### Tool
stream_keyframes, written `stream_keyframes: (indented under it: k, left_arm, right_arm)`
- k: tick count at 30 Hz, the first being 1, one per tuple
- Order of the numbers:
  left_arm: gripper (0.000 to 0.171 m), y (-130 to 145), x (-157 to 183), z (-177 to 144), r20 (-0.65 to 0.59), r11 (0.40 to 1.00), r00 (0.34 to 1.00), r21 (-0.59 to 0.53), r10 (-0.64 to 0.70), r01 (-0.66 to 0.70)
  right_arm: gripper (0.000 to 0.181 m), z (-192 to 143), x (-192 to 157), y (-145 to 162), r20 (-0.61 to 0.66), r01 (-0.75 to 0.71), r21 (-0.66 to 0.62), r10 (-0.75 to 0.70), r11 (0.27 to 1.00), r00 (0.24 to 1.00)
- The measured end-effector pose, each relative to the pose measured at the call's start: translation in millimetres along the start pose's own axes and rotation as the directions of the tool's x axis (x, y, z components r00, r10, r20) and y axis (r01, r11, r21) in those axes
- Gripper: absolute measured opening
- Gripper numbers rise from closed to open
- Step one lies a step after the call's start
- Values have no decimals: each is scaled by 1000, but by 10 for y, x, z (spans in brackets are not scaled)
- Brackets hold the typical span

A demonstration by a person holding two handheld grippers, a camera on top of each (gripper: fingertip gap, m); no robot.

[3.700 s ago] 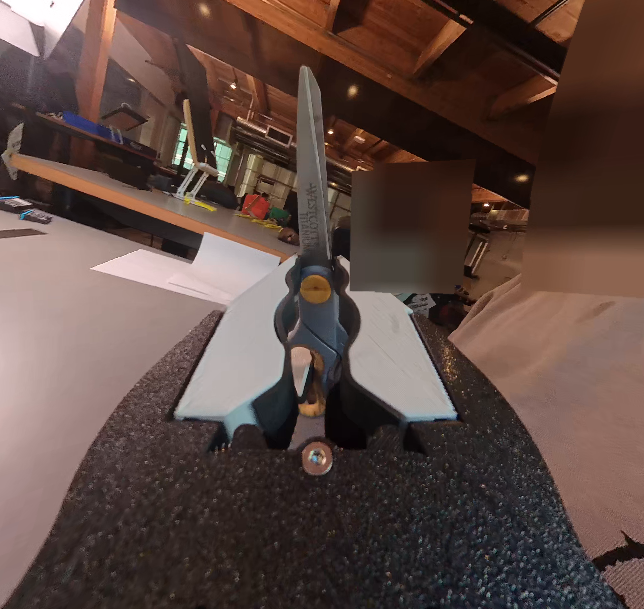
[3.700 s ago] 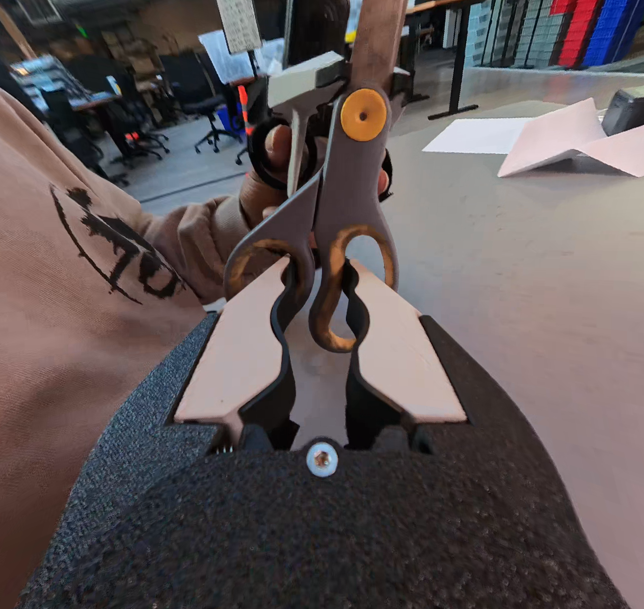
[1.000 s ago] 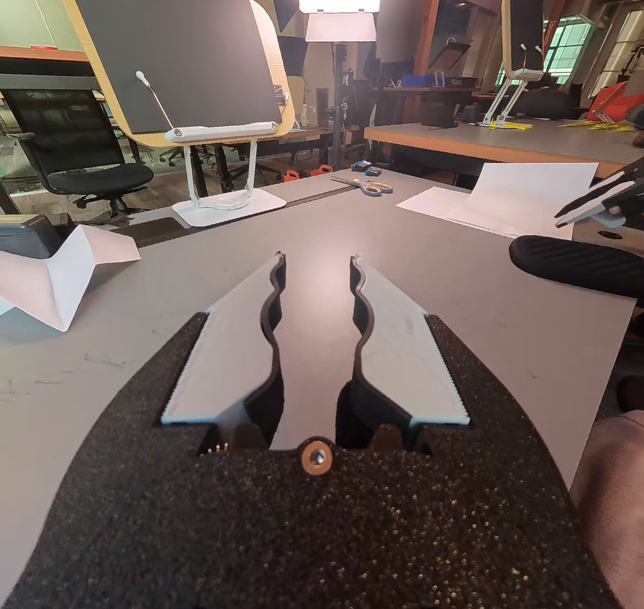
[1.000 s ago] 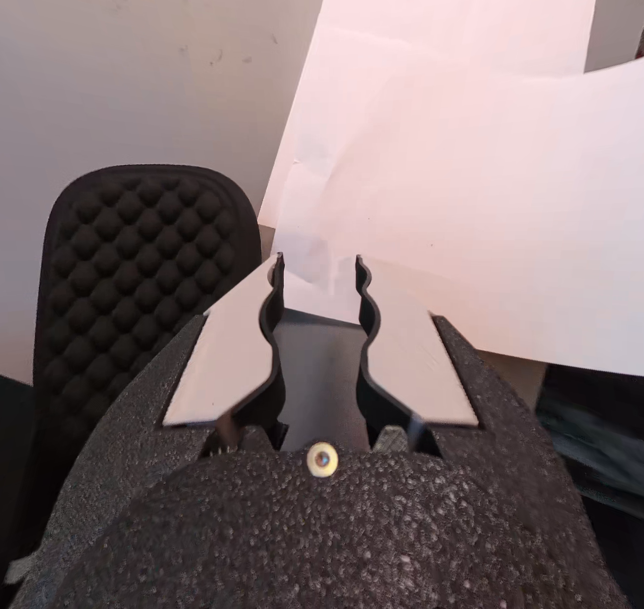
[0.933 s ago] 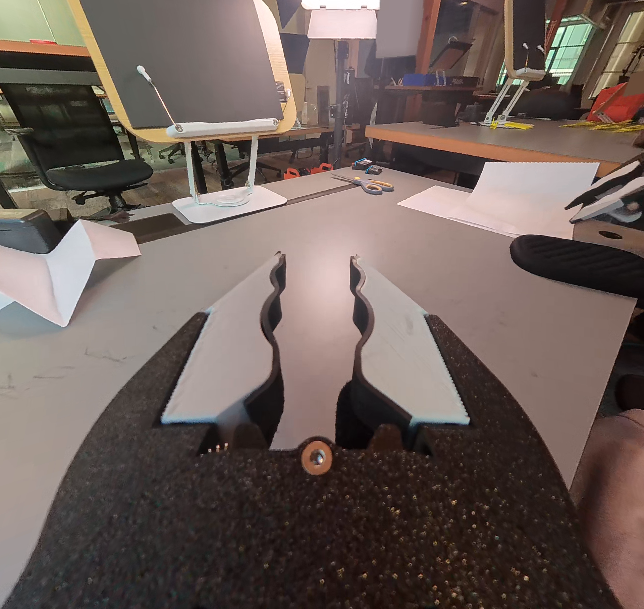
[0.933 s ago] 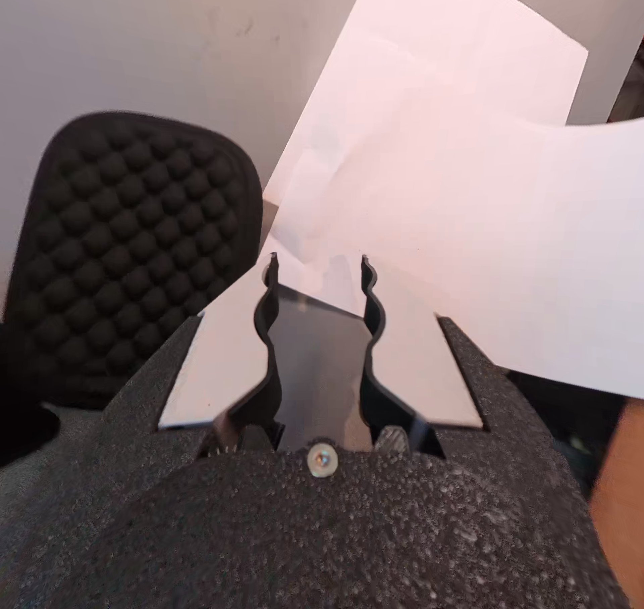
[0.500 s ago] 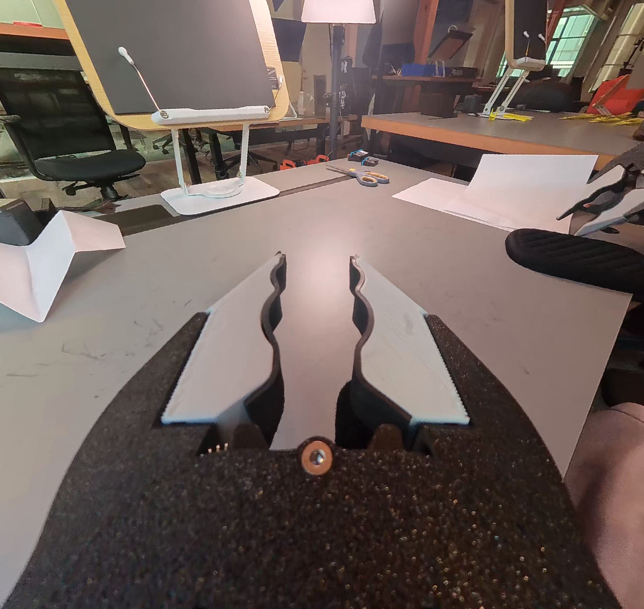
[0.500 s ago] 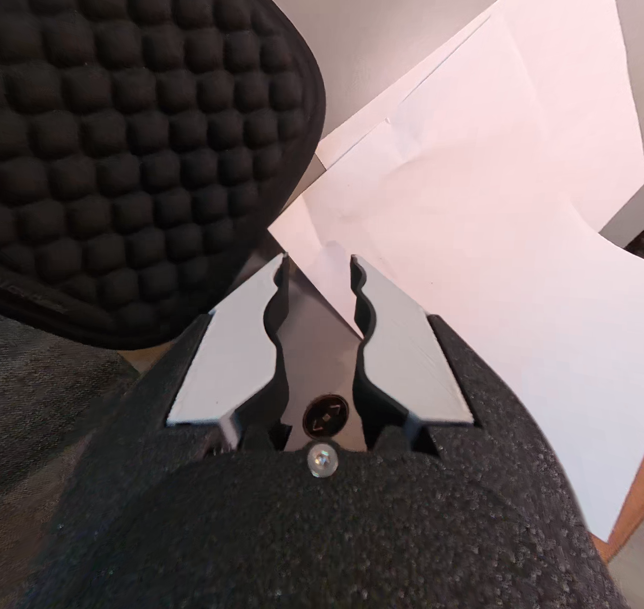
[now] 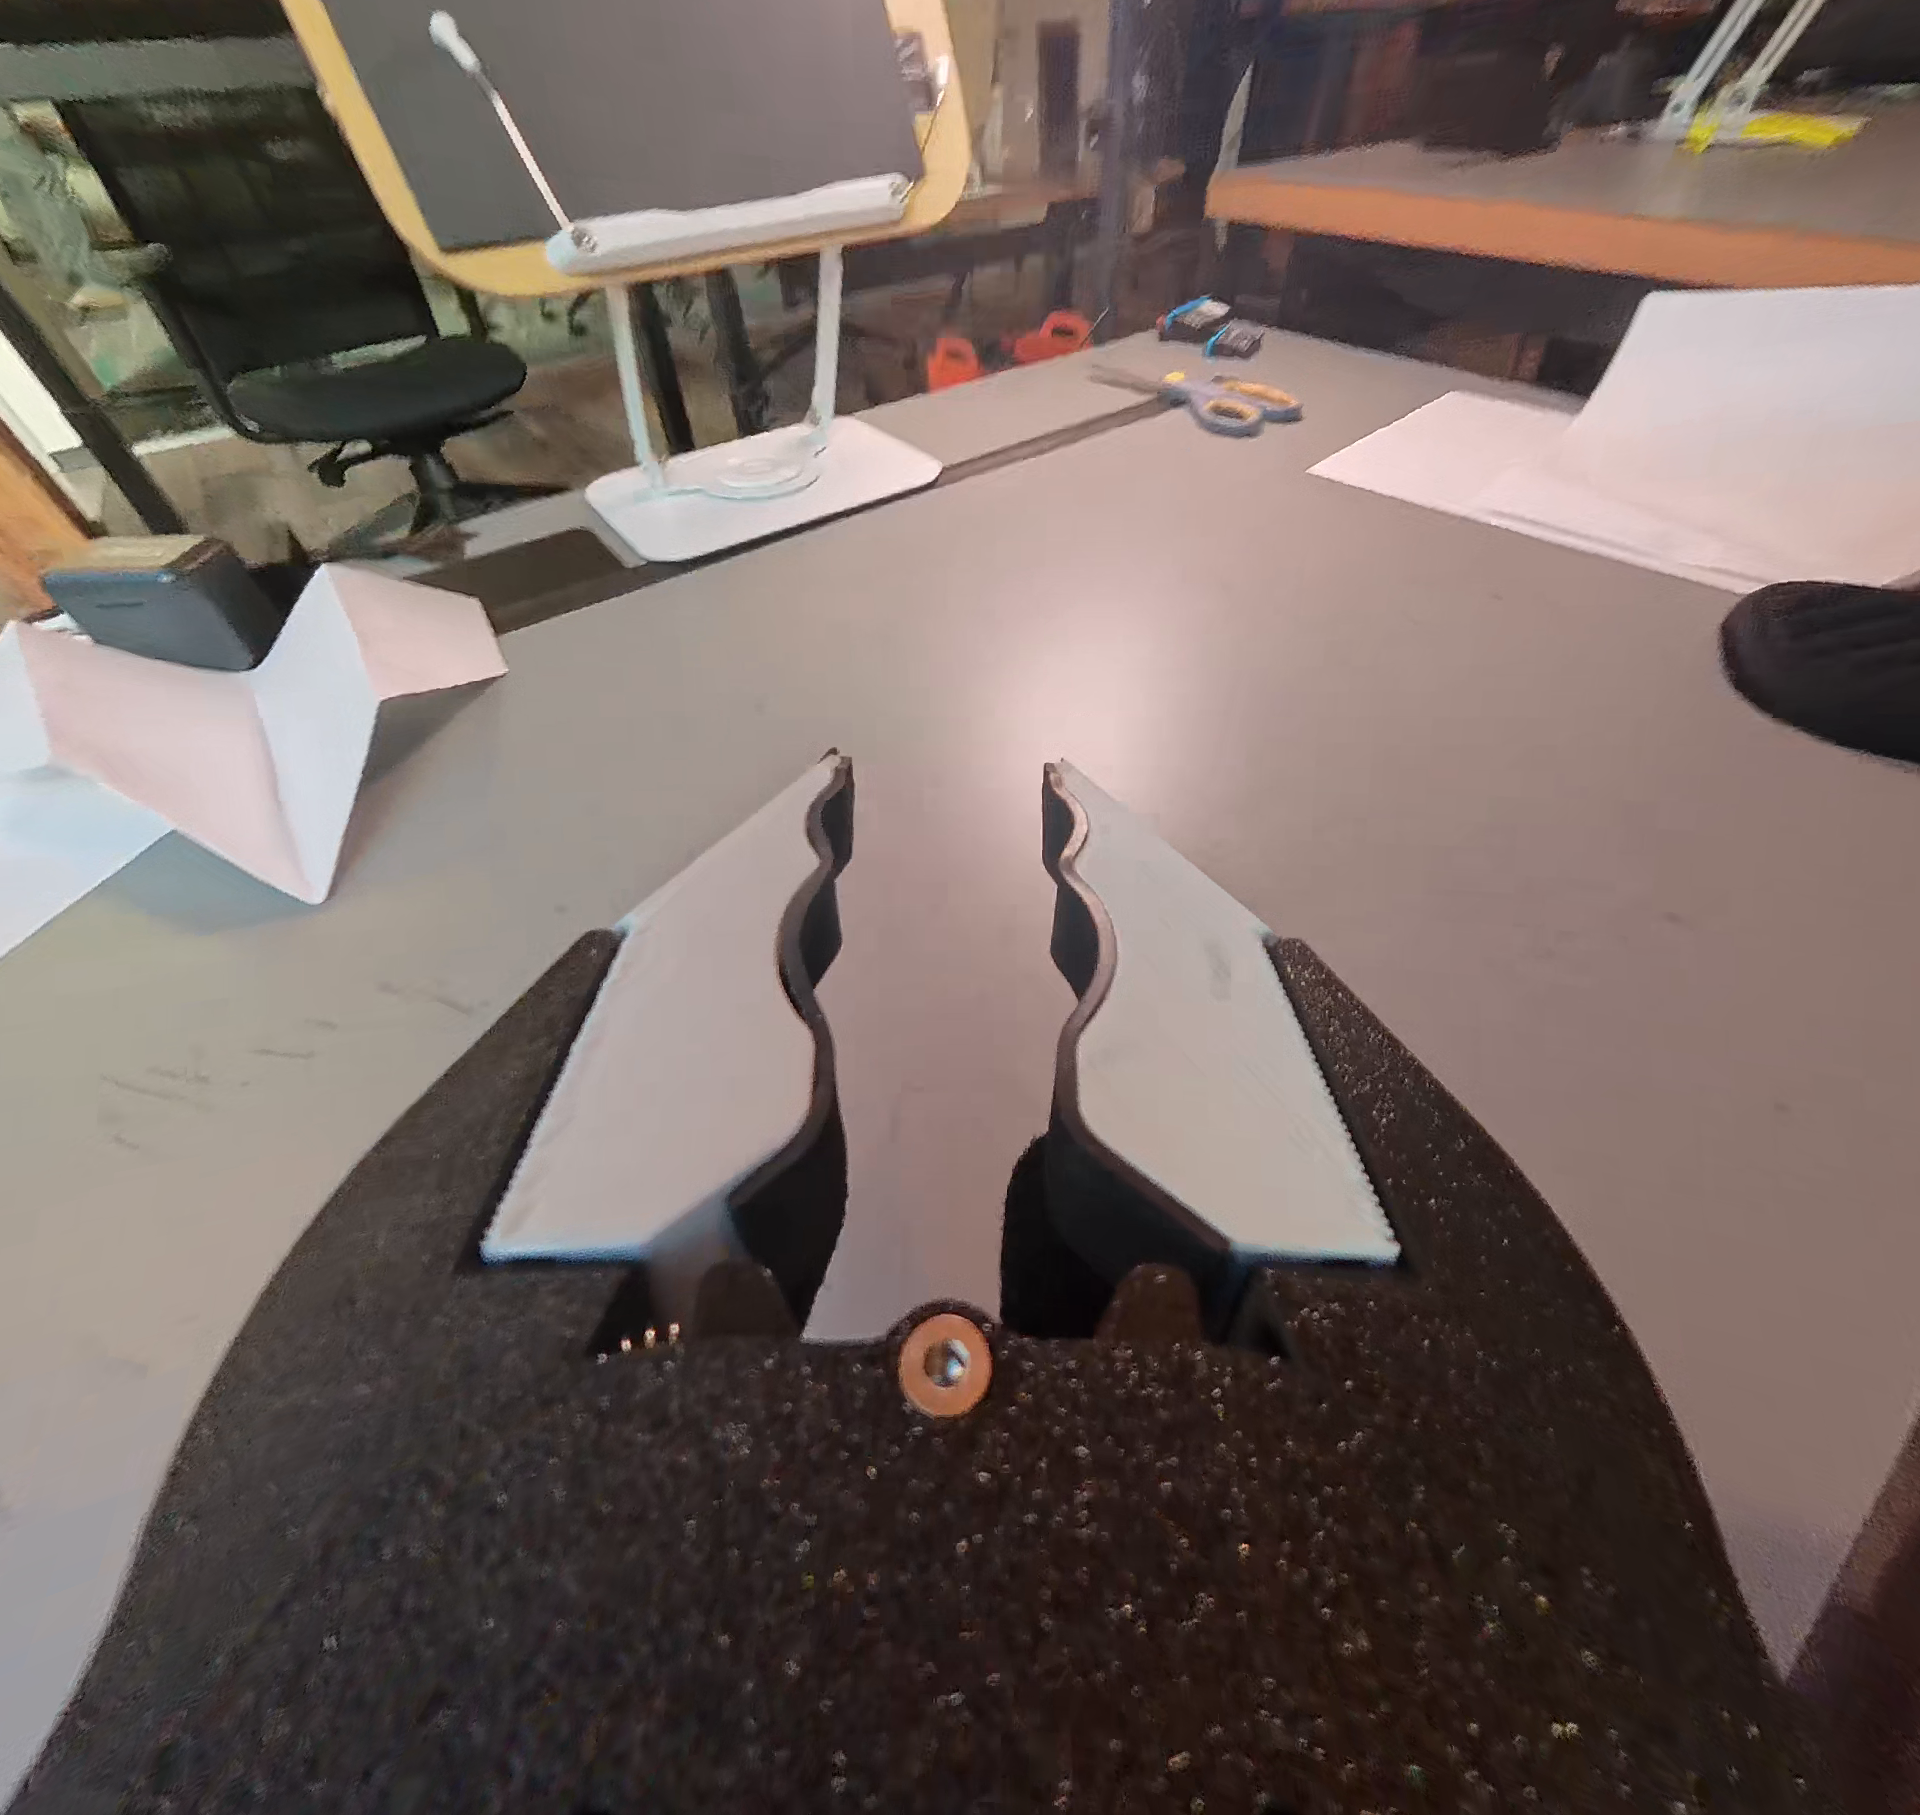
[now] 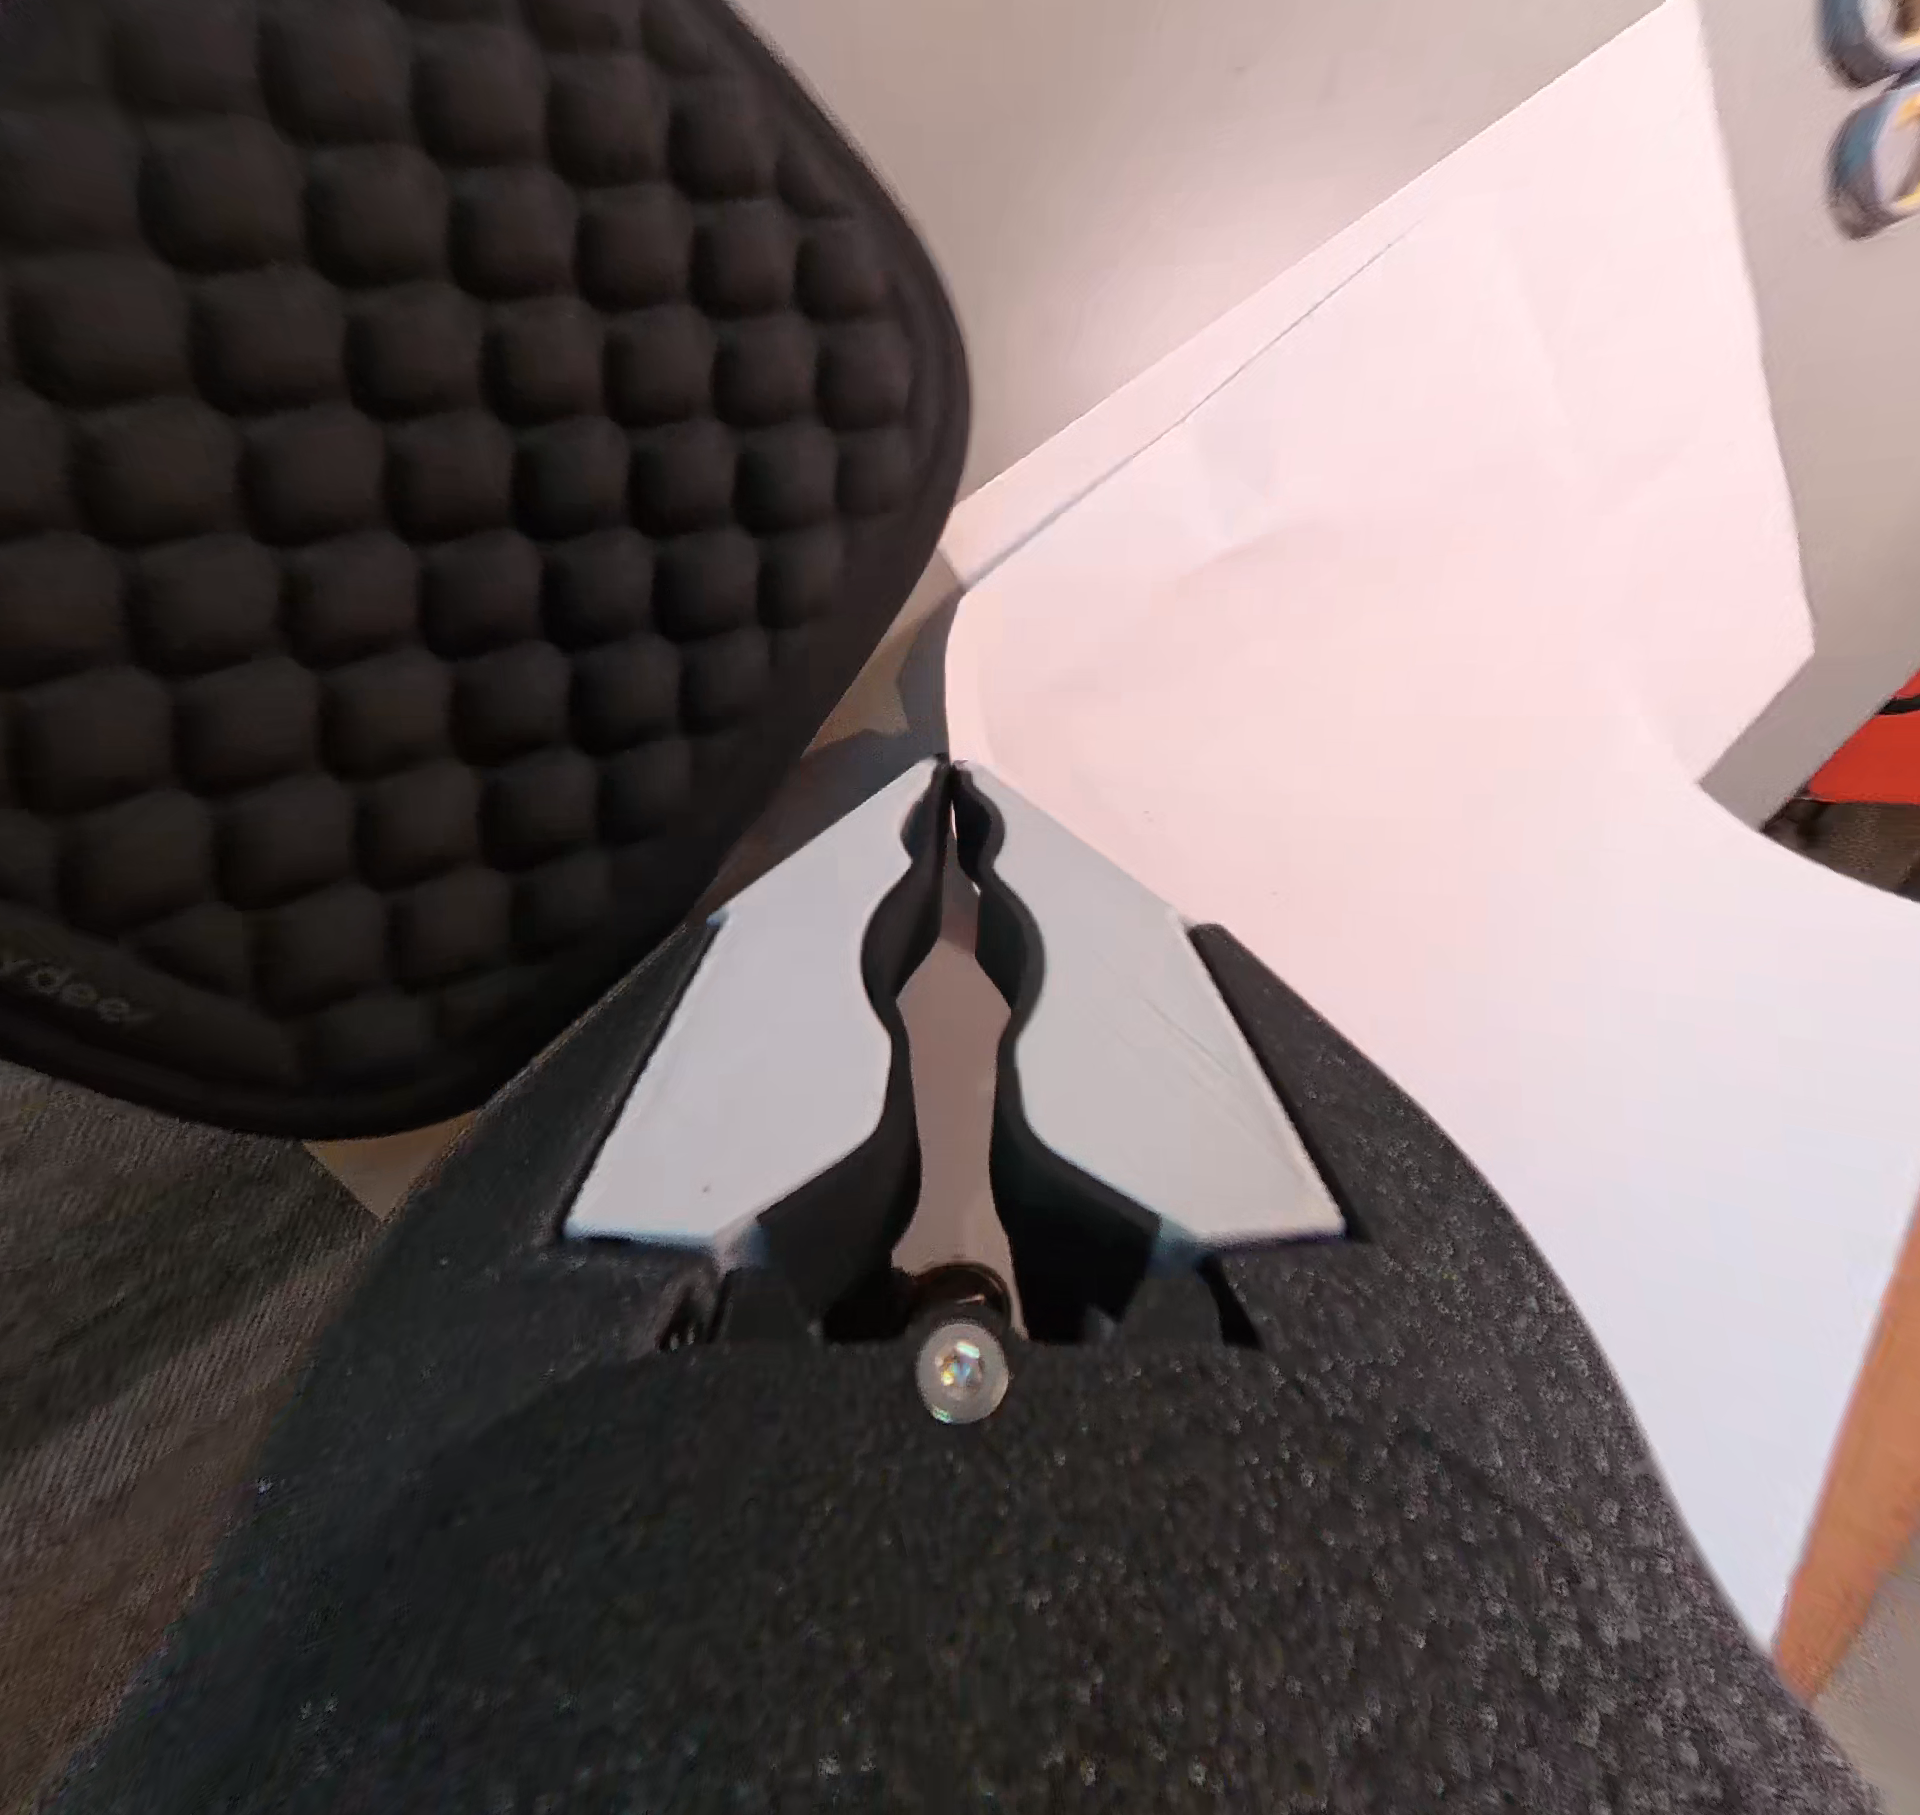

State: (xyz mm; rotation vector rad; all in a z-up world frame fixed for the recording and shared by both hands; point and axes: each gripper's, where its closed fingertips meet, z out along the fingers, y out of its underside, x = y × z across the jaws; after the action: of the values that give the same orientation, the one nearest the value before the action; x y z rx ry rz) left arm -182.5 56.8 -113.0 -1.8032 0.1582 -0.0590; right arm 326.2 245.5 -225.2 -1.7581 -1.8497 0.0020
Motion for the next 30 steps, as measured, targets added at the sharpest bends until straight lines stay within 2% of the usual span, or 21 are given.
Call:
stream_keyframes:
  k: [4, 8, 10, 12, 14, 16, 17, 20, 23, 25, 27, 30]
  left_arm:
    - [40, 37, -900, 329, 103, 987, 995, -158, 4, 12]
    - [59, 386, -1879, 935, 185, 946, 978, -287, -99, 150]
    - [60, 581, -2178, 1196, 222, 928, 975, -367, 21, 64]
    - [60, 746, -2313, 1434, 219, 890, 964, -454, 153, -39]
    - [49, 904, -2485, 1592, 245, 841, 939, -537, 240, -75]
    - [13, 1026, -2650, 1637, 263, 799, 923, -596, 280, -73]
    - [0, 1017, -2664, 1630, 264, 806, 931, -591, 251, -49]
    - [0, 625, -2374, 1504, 174, 899, 980, -438, 98, -12]
    - [0, 188, -1667, 1219, -68, 947, 996, -314, 55, -74]
    - [0, -11, -1074, 985, -242, 955, 966, -254, 89, -152]
    - [0, -79, -508, 771, -369, 944, 921, -242, 122, -222]
    - [0, -58, 268, 502, -528, 909, 822, -201, 214, -366]
  right_arm:
    - [0, -315, 216, -651, -143, -53, 179, 80, 982, 987]
    - [0, -406, 187, -1193, -210, -43, 224, 92, 974, 973]
    - [0, -295, 55, -1363, -167, -76, 233, 116, 970, 979]
    - [0, -109, -57, -1457, -143, -88, 226, 122, 970, 982]
    - [0, 59, -131, -1519, -123, -102, 219, 131, 970, 984]
    - [21, 97, -192, -1673, -76, -138, 261, 163, 955, 984]
    - [28, 72, -207, -1765, -56, -158, 286, 181, 945, 982]
    - [35, -77, -260, -2108, -16, -192, 400, 216, 896, 976]
    - [44, -166, -308, -2453, -67, -98, 461, 145, 882, 987]
    - [50, -249, -322, -2758, -143, 10, 511, 73, 859, 987]
    - [66, -314, -305, -3041, -269, 152, 524, -7, 838, 963]
    - [97, -366, -270, -3330, -488, 404, 432, -168, 806, 857]
